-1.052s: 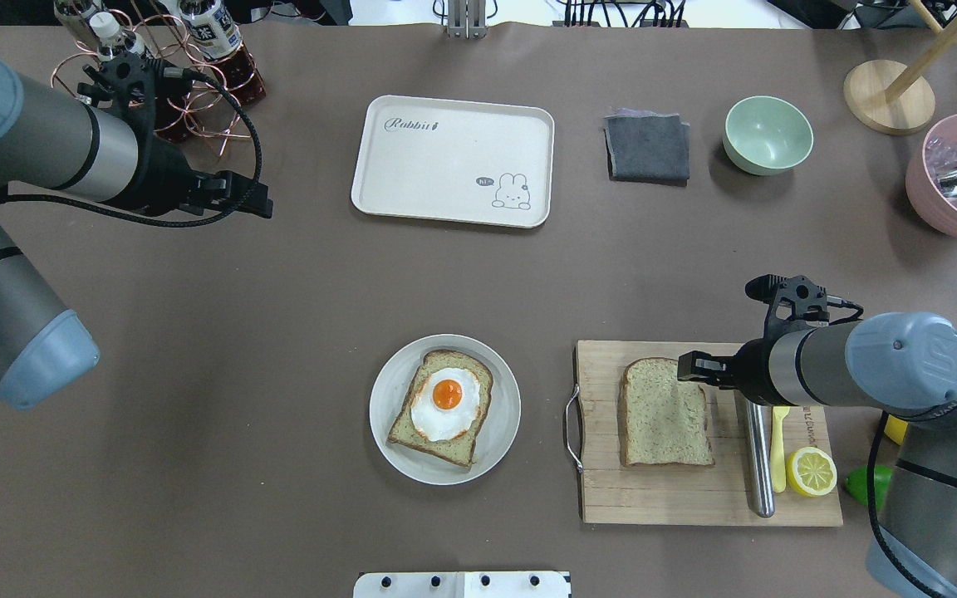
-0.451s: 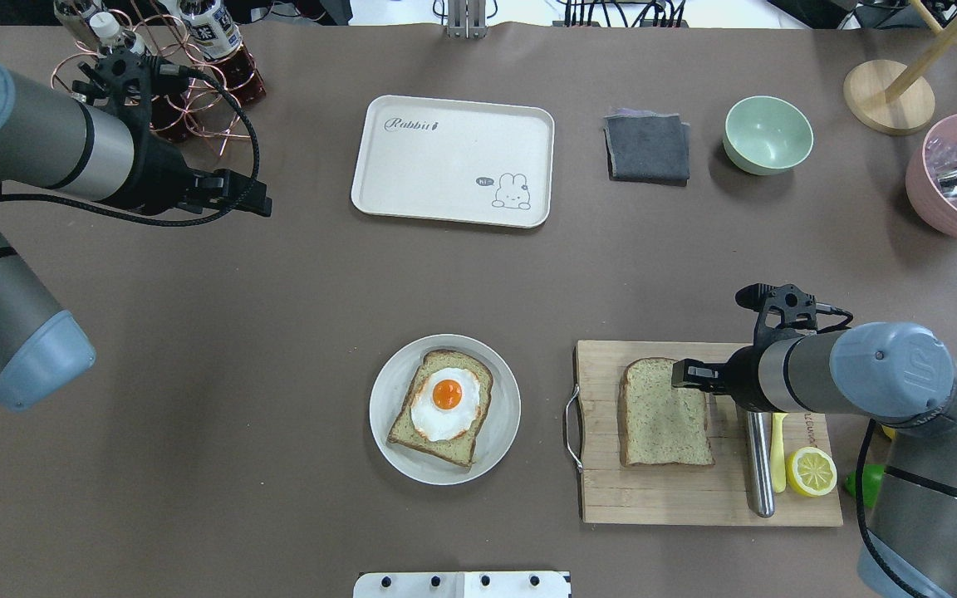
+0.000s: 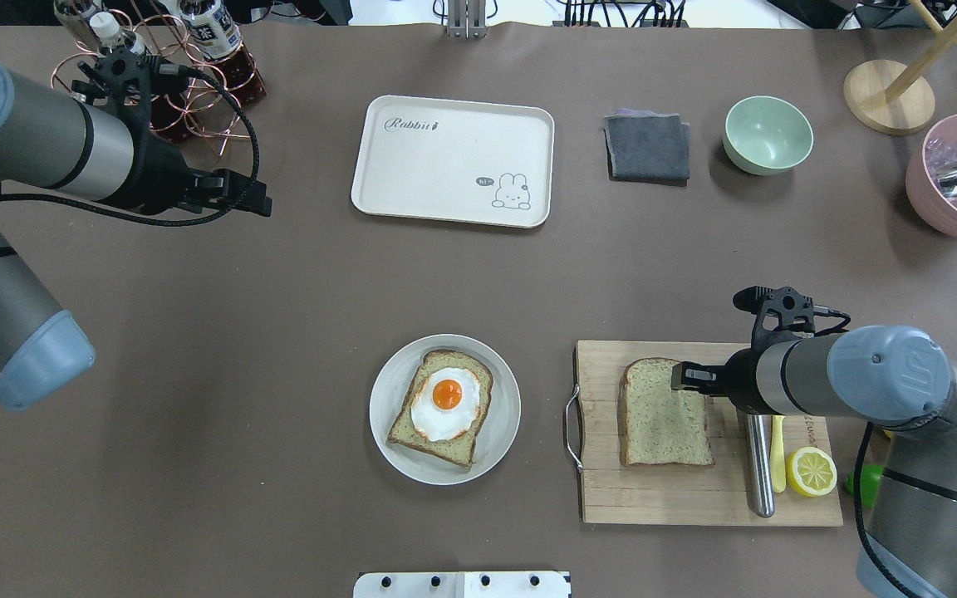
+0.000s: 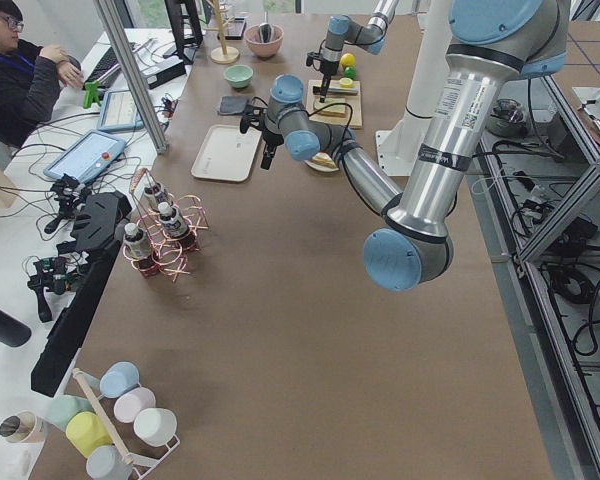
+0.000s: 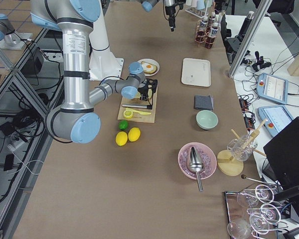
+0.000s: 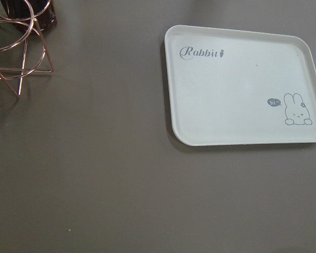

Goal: Make sandwich and place on tray
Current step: 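Lower the right gripper and grasp the bread slice on the board, then lift the bread slice with the right gripper and carry it over the egg toast, then lower the bread slice onto the egg toast and open the right gripper, then withdraw the right gripper while moving the left gripper toward the plate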

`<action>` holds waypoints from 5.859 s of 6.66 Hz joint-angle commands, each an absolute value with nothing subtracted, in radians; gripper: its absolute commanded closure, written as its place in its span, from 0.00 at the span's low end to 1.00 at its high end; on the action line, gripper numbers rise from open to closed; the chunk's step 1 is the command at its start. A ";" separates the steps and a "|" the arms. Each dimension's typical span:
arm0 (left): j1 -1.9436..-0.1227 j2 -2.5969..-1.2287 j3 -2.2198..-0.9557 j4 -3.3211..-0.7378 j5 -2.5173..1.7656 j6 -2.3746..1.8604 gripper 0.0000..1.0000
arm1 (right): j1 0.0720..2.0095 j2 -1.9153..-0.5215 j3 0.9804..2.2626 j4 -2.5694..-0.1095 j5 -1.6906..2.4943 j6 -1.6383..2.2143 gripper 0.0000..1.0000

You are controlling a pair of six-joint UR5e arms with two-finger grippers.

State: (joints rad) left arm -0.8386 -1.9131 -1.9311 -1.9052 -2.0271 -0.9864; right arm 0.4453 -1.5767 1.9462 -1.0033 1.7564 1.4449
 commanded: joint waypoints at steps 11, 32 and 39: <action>-0.844 -1.913 -1.936 -1.907 -2.040 -0.979 0.03 | 0.450 -1.203 1.982 -1.171 1.793 1.673 1.00; -0.842 -1.916 -1.928 -1.908 -2.043 -0.979 0.03 | 0.296 -1.045 1.744 -1.169 1.565 1.729 0.37; -0.740 -1.940 -1.921 -1.904 -2.028 -1.132 0.02 | 0.633 -1.176 1.884 -1.371 1.902 1.379 0.00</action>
